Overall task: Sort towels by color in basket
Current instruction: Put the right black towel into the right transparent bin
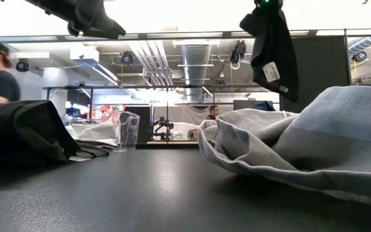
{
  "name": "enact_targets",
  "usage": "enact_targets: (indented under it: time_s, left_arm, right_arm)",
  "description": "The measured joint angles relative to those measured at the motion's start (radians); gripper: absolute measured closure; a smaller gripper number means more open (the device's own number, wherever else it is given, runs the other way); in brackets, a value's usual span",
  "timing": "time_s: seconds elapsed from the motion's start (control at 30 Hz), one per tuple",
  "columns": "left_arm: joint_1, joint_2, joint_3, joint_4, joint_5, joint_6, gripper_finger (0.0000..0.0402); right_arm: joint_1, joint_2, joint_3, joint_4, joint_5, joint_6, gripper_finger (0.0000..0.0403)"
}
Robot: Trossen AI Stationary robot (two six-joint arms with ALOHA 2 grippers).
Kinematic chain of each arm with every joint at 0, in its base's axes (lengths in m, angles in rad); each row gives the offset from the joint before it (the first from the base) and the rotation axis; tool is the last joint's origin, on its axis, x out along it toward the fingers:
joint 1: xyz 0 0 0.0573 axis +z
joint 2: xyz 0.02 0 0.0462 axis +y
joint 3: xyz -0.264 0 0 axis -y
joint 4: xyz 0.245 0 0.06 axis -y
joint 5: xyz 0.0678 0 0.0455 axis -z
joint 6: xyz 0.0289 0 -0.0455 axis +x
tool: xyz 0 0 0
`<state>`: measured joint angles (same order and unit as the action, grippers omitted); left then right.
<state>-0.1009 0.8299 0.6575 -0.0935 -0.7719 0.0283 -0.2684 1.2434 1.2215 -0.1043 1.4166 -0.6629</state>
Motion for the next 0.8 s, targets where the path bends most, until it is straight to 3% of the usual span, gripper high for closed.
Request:
enact_targets:
  time_s: [0.13, 0.37, 0.7, 0.8]
  left_arm:
    - [0.0, 0.0, 0.0, -0.009, 0.0, -0.012, 0.0157]
    - [0.0, 0.0, 0.0, -0.015, -0.005, -0.021, 0.0157]
    - [0.0, 0.0, 0.0, -0.014, -0.005, -0.021, 0.0157]
    - [0.0, 0.0, 0.0, -0.014, -0.005, -0.022, 0.0157]
  right_arm:
    - [-0.092, 0.0, -0.009, -0.134, -0.008, 0.118, 0.0394]
    - [-0.22, -0.01, -0.044, -0.359, -0.152, 0.389, 0.0394]
    - [-0.282, -0.024, -0.159, -0.365, -0.175, 0.463, 0.0394]
    - [-0.301, -0.024, -0.174, -0.362, -0.242, 0.495, 0.0394]
